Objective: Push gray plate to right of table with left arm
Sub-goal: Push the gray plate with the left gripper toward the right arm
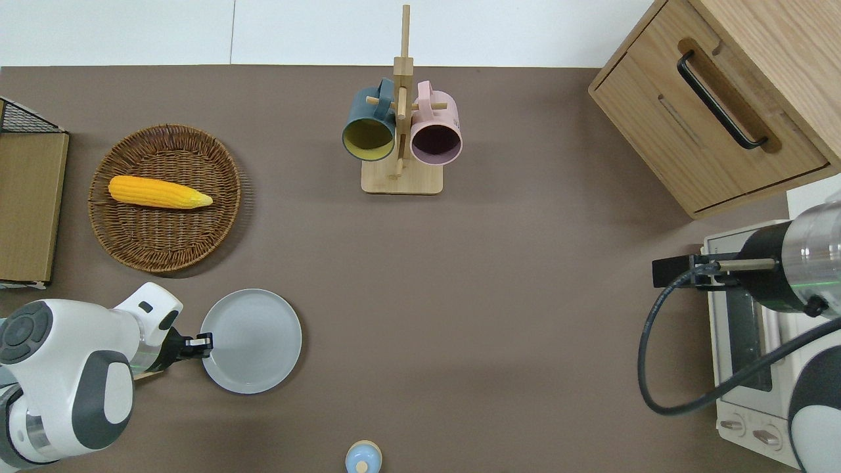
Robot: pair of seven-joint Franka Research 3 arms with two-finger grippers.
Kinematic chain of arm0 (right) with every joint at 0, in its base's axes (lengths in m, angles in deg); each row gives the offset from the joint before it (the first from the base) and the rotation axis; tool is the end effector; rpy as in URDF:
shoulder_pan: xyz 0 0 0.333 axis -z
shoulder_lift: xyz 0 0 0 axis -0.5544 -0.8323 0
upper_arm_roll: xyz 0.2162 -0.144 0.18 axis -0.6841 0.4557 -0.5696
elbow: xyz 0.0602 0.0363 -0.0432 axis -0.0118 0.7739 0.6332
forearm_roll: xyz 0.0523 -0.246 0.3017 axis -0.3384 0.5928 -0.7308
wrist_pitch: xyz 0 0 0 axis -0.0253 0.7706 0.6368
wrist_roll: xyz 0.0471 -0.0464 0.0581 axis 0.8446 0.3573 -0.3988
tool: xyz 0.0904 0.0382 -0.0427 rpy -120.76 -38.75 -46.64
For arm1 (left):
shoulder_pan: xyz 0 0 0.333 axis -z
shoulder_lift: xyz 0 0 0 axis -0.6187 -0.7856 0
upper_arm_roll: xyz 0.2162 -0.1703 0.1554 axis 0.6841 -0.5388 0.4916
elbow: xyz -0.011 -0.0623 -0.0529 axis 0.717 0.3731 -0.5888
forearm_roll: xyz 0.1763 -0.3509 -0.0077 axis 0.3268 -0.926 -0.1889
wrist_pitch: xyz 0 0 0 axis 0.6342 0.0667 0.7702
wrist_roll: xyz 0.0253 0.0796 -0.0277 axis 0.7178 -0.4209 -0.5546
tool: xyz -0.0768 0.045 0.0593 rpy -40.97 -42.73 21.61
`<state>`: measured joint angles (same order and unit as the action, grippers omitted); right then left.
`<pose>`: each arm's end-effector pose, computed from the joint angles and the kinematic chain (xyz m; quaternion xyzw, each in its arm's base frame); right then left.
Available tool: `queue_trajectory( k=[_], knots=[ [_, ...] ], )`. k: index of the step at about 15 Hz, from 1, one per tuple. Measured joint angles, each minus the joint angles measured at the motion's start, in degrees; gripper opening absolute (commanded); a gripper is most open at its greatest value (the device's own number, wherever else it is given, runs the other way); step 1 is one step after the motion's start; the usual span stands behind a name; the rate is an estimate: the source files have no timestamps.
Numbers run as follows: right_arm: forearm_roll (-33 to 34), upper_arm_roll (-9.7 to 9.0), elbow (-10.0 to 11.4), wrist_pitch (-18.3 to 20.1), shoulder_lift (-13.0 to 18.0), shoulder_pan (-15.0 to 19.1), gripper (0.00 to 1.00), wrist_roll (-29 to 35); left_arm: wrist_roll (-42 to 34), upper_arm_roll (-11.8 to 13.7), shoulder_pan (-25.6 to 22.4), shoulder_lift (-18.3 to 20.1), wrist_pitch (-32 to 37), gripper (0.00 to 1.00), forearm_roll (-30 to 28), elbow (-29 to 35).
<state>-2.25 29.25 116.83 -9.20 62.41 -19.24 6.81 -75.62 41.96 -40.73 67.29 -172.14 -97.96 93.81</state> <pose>0.5062 0.0788 0.6527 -0.9996 0.0266 0.0019 0.0041 0.4330 0.0101 0.3069 0.9915 0.0843 -0.0786 0.0596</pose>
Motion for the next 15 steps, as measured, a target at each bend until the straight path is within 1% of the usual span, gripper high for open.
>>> queue_trajectory(
  k=[3,5,7,8,11,13,14,15],
  knots=[
    [0.0,0.0,0.0,0.0,0.0,0.0,0.996,0.0,3.2,-3.5,0.0,0.0,0.0,0.0,-2.4,0.0],
    [0.0,0.0,0.0,0.0,0.0,0.0,0.996,0.0,5.5,-6.7,0.0,0.0,-0.1,0.0,-4.3,0.1],
    [0.0,0.0,0.0,0.0,0.0,0.0,0.996,0.0,9.3,-11.5,0.4,0.0,-0.5,0.0,-7.5,0.1],
    [0.0,0.0,0.0,0.0,0.0,0.0,0.996,0.0,12.2,-14.3,1.2,-0.1,-1.4,0.0,-8.3,0.1],
    [0.0,0.0,0.0,0.0,0.0,0.0,0.996,0.0,20.8,-21.7,3.8,-0.3,-5.1,0.0,-8.8,0.1],
    [0.0,0.0,0.0,0.0,0.0,0.0,0.996,0.0,23.8,-24.4,5.3,-0.7,-7.9,0.0,-10.6,0.1],
    [0.0,0.0,0.0,0.0,0.0,0.0,0.996,0.0,24.9,-25.1,7.0,-1.4,-9.5,0.0,-11.2,-0.1],
    [0.0,0.0,0.0,0.0,0.0,0.0,0.996,0.0,25.7,-25.0,9.2,-2.2,-10.5,0.0,-11.6,-0.5]
  ],
)
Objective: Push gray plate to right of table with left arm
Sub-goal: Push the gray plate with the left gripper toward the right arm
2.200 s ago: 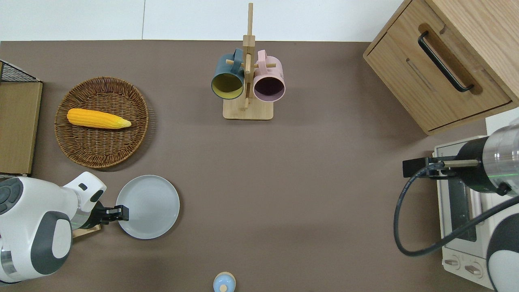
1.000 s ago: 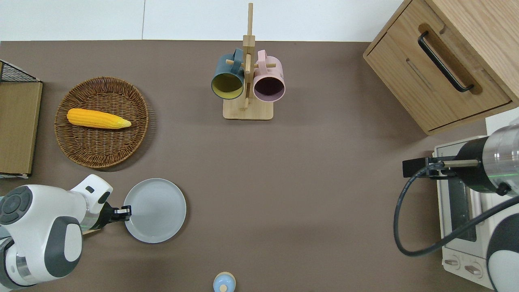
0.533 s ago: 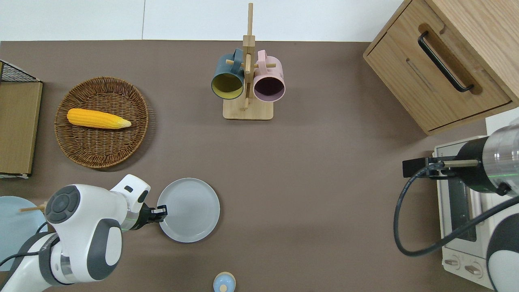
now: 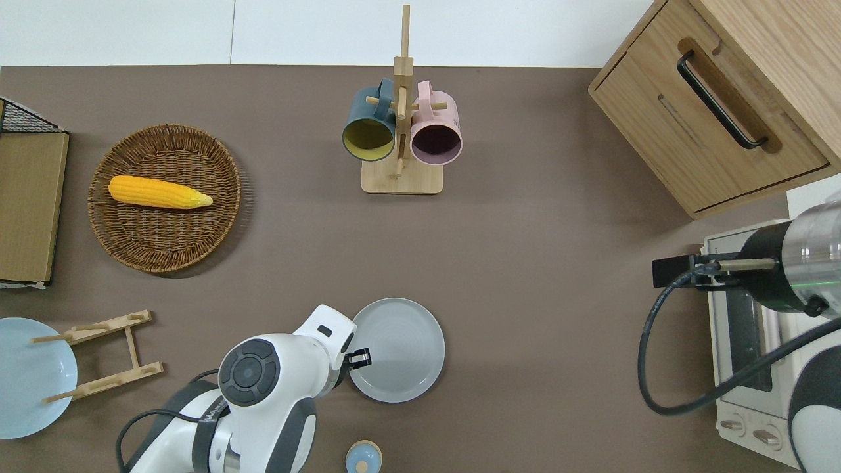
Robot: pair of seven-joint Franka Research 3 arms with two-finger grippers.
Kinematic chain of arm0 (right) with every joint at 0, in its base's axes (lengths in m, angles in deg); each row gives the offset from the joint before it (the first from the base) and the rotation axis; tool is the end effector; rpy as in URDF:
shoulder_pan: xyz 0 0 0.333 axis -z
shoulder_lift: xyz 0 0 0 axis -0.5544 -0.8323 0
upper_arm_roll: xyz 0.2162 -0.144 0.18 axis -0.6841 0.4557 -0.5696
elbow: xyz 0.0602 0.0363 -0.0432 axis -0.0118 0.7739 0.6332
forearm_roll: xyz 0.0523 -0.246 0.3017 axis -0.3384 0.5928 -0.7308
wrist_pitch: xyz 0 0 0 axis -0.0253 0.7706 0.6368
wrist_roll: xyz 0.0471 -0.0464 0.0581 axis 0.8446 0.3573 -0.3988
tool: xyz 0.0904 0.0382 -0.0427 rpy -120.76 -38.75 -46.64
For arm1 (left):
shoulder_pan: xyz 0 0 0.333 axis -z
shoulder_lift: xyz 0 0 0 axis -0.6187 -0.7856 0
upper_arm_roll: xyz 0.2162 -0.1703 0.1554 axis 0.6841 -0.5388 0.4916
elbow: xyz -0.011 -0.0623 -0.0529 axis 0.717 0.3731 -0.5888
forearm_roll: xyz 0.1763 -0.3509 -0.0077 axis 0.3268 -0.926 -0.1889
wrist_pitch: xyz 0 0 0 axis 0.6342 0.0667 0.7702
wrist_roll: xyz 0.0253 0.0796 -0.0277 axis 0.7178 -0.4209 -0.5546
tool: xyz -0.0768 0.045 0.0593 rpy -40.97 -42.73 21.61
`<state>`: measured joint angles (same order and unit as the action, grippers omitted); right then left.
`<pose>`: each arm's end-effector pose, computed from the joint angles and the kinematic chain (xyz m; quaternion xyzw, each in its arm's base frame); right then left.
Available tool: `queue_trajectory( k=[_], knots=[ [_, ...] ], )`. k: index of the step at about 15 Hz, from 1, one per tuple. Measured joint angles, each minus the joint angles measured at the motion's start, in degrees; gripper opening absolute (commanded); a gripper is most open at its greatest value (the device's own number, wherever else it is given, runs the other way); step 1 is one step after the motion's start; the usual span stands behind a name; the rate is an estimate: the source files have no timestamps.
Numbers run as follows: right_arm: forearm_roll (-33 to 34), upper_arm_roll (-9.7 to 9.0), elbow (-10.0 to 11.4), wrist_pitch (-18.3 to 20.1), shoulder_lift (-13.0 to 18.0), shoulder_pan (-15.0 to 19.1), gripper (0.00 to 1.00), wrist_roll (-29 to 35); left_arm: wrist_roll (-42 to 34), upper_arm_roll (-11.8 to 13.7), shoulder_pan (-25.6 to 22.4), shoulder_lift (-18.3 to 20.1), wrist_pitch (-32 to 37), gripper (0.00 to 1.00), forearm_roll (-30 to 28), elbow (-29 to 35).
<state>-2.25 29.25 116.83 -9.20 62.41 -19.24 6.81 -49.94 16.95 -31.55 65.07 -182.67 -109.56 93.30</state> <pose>0.5062 0.0788 0.6527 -0.9996 0.0266 0.0019 0.0041 0.3857 -0.2428 0.3040 0.9904 0.0943 -0.0531 0.0860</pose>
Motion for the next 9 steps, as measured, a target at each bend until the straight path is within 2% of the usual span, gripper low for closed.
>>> queue_trajectory(
  k=[1,2,4,6,9],
  knots=[
    [0.0,0.0,0.0,0.0,0.0,0.0,0.996,0.0,1.1,1.1,2.9,-0.8,-0.6,0.0,-0.4,-0.8],
    [0.0,0.0,0.0,0.0,0.0,0.0,0.996,0.0,1.7,3.3,6.3,-1.7,-0.9,0.0,-0.5,-1.8],
    [0.0,0.0,0.0,0.0,0.0,0.0,0.996,0.0,2.2,9.5,14.6,-4.9,-1.9,0.0,-0.7,-4.9],
    [0.0,0.0,0.0,0.0,0.0,0.0,0.996,0.0,3.7,12.8,20.1,-8.1,-3.8,0.0,-2.8,-7.9],
    [0.0,0.0,0.0,0.0,0.0,0.0,0.996,0.0,5.1,16.0,26.6,-11.6,-7.0,0.0,-5.2,-11.3]
  ],
)
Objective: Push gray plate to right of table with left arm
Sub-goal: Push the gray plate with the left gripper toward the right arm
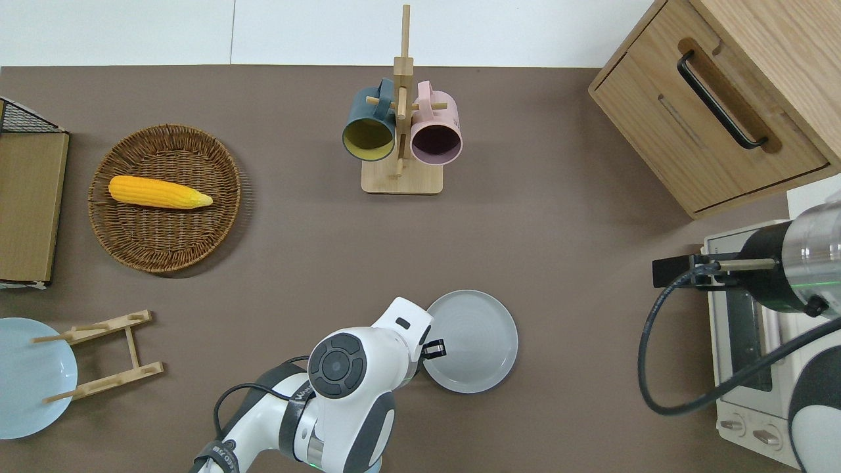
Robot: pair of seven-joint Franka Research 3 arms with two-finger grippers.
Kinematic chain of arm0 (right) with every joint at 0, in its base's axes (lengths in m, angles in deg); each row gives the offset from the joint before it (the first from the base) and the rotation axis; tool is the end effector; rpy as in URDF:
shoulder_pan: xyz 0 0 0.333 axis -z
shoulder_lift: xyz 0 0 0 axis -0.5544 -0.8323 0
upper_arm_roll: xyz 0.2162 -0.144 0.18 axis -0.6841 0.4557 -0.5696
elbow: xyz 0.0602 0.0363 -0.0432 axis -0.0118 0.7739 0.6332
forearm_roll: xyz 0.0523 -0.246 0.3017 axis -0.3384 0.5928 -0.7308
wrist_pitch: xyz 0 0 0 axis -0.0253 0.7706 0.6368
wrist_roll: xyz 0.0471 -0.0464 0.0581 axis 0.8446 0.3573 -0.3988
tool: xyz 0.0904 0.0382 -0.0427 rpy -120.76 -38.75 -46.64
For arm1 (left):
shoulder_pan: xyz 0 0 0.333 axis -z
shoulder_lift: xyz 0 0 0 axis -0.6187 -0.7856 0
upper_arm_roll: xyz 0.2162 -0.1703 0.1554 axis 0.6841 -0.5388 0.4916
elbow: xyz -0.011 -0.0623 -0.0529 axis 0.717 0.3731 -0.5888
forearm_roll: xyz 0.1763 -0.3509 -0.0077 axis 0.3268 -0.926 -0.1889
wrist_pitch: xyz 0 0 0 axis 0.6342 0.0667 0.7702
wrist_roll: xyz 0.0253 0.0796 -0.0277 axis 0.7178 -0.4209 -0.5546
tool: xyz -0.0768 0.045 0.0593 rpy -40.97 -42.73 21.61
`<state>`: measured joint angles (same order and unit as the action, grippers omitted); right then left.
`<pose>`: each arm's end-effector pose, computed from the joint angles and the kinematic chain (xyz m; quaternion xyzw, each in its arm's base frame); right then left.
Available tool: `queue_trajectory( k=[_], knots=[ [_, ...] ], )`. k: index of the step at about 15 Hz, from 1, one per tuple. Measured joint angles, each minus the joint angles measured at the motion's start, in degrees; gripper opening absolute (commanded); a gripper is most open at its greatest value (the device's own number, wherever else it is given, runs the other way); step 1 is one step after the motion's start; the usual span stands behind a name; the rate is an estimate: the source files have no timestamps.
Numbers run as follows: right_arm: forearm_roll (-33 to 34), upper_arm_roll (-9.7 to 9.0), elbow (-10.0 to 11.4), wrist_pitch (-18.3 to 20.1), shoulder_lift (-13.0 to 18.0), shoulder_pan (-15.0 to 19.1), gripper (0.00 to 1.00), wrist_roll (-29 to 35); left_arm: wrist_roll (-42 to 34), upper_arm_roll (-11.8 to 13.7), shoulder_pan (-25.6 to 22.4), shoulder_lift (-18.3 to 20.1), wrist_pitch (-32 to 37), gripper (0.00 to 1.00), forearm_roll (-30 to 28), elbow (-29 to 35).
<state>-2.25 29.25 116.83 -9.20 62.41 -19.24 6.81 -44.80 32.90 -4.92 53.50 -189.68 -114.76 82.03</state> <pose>0.5062 0.0788 0.6527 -0.9996 0.0266 0.0019 0.0041 0.3913 -0.3556 0.2986 0.9837 0.0902 -0.0462 0.1484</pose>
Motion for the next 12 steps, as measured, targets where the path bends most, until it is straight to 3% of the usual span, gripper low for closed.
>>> queue_trajectory(
  k=[7,8,9,10,11,12],
  knots=[
    [0.0,0.0,0.0,0.0,0.0,0.0,0.996,0.0,0.5,2.0,5.9,-4.9,-0.4,0.01,-3.9,-7.1],
    [0.0,0.0,0.0,0.0,0.0,0.0,0.996,0.0,0.5,2.2,6.1,-5.3,-0.4,0.18,-3.9,-7.6],
    [0.0,0.0,0.0,0.0,0.0,0.0,0.996,0.0,0.5,2.3,6.1,-5.4,-0.4,0.41,-3.9,-7.8],
    [0.0,0.0,0.0,0.0,0.0,0.0,0.996,0.0,0.5,2.3,6.1,-5.5,-0.4,0.56,-3.9,-7.9],
    [0.0,0.0,0.0,0.0,0.0,0.0,0.996,0.0,0.5,2.3,6.1,-5.5,-0.4,0.63,-3.9,-7.9],
    [0.0,0.0,0.0,0.0,0.0,0.0,0.996,0.0,0.5,2.3,6.1,-5.6,-0.4,0.79,-3.9,-7.9]
  ],
)
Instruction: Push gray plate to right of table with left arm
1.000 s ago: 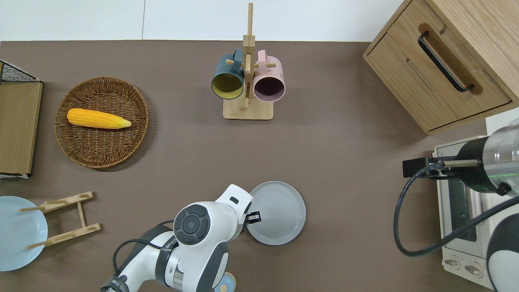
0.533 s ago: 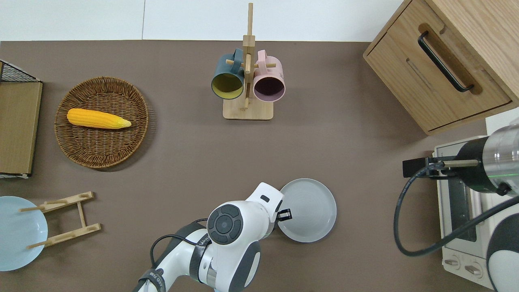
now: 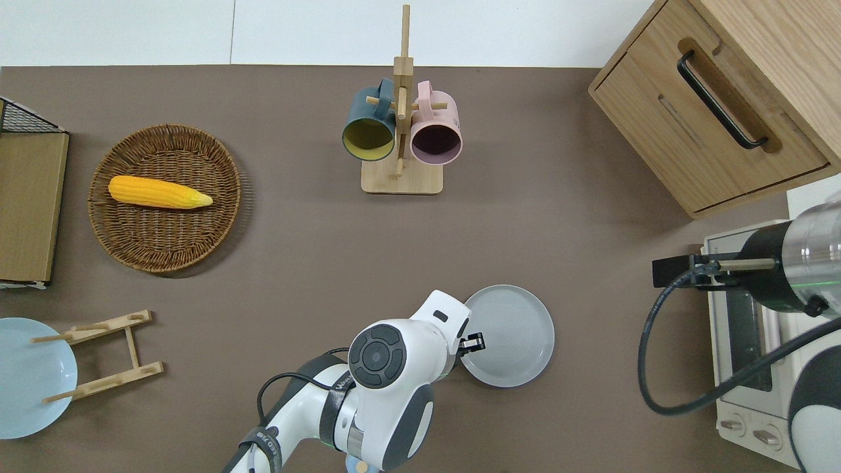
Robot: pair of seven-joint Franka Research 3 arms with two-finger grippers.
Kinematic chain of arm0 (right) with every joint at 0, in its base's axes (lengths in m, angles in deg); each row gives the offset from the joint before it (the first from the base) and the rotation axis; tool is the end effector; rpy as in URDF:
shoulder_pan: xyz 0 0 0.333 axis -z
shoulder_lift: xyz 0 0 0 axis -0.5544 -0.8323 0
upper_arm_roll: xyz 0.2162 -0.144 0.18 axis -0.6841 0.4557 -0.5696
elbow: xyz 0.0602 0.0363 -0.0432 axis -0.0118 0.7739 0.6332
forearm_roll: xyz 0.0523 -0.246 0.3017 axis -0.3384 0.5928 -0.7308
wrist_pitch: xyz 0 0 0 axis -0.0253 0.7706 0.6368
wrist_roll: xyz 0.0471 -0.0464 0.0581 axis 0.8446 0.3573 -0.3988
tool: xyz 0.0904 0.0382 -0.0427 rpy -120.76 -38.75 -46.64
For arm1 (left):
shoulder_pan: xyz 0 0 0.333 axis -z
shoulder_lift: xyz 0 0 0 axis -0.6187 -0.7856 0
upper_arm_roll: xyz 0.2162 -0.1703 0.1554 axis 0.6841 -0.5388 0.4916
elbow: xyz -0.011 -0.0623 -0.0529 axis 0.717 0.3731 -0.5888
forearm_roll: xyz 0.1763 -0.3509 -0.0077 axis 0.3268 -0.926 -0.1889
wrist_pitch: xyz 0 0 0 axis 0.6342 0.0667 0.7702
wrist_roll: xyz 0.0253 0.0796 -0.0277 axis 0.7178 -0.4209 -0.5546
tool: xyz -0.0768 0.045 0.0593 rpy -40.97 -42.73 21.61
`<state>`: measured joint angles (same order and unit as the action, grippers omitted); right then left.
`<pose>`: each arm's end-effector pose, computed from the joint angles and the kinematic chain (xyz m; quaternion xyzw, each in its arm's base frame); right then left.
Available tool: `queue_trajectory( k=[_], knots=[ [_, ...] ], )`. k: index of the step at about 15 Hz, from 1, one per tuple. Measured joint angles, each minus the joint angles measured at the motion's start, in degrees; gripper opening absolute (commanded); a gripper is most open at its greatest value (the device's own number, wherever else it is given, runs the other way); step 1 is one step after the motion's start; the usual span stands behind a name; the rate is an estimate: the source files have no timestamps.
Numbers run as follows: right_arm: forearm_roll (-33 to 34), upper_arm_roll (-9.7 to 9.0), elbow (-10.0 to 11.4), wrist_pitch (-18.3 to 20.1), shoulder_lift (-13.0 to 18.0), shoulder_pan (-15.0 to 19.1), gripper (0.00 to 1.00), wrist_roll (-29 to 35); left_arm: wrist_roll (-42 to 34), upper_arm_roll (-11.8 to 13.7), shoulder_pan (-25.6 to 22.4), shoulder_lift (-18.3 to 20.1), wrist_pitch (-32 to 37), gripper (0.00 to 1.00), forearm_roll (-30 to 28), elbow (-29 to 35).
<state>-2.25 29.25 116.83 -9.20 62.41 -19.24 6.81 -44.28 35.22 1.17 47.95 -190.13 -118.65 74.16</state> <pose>0.5062 0.0788 0.6527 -0.9996 0.0266 0.0019 0.0041 0.3979 -0.4099 0.3027 0.9781 0.0886 -0.0516 0.1809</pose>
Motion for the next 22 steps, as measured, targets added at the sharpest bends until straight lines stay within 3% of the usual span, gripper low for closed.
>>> queue_trajectory(
  k=[1,6,10,15,22],
  knots=[
    [0.0,0.0,0.0,0.0,0.0,0.0,0.996,0.0,0.0,0.0,0.0,0.0,0.0,0.99,0.0,0.0],
    [0.0,0.0,0.0,0.0,0.0,0.0,0.996,0.0,0.5,0.7,-0.4,0.1,1.3,0.99,-0.1,-0.3],
    [0.0,0.0,0.0,0.0,0.0,0.0,0.996,0.0,-0.4,1.9,-4.4,2.9,9.8,0.99,0.8,-1.0],
    [0.0,0.0,0.0,0.0,0.0,0.0,0.996,0.0,-5.9,7.5,-10.8,9.8,26.7,0.99,7.9,-2.1],
    [0.0,0.0,0.0,0.0,0.0,0.0,0.996,0.0,-12.2,13.3,-16.6,11.4,42.7,0.99,16.4,-13.8]
  ],
)
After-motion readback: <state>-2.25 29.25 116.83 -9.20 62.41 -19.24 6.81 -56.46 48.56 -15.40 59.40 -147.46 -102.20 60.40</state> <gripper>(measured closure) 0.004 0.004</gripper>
